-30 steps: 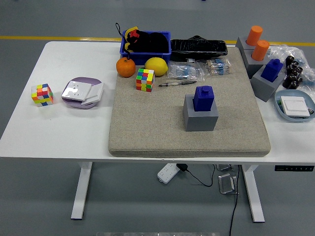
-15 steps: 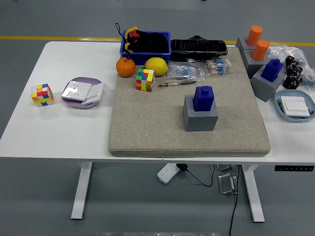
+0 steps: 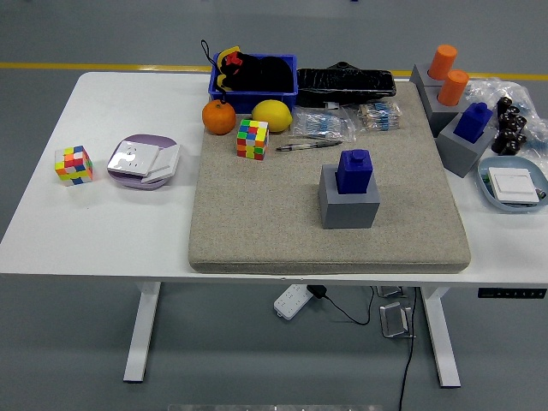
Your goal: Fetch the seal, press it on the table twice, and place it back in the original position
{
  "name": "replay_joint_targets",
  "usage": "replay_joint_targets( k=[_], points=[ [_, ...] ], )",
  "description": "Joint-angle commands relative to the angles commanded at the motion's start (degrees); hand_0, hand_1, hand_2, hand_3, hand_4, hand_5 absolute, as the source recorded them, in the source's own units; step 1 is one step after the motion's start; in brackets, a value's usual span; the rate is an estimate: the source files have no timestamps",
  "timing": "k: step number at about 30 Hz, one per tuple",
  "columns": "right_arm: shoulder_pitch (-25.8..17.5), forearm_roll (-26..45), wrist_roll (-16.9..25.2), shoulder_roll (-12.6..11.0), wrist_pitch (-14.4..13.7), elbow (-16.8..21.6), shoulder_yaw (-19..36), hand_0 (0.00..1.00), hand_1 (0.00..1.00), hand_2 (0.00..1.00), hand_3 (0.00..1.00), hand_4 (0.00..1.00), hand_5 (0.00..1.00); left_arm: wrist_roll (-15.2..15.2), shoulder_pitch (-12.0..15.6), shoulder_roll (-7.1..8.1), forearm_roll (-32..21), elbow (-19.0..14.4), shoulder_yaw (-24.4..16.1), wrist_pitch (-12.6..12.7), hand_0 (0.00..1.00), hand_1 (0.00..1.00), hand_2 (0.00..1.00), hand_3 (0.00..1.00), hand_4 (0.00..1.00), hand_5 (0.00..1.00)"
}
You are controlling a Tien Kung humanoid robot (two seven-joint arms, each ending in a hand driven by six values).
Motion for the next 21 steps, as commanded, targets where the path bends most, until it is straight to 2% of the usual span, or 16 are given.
replay_joint_targets(
  k=[21],
  points=[
    [-0.6, 0.2, -0.3, 0.1, -0.1, 0.6, 0.4, 0.783, 0.698, 0.702, 0.645, 0.842, 0.232, 0.0, 0.4, -0.3, 0.2, 0.0, -0.7, 0.0, 0.842, 0.826, 0.799, 0.856, 0.844, 0.468]
  ],
)
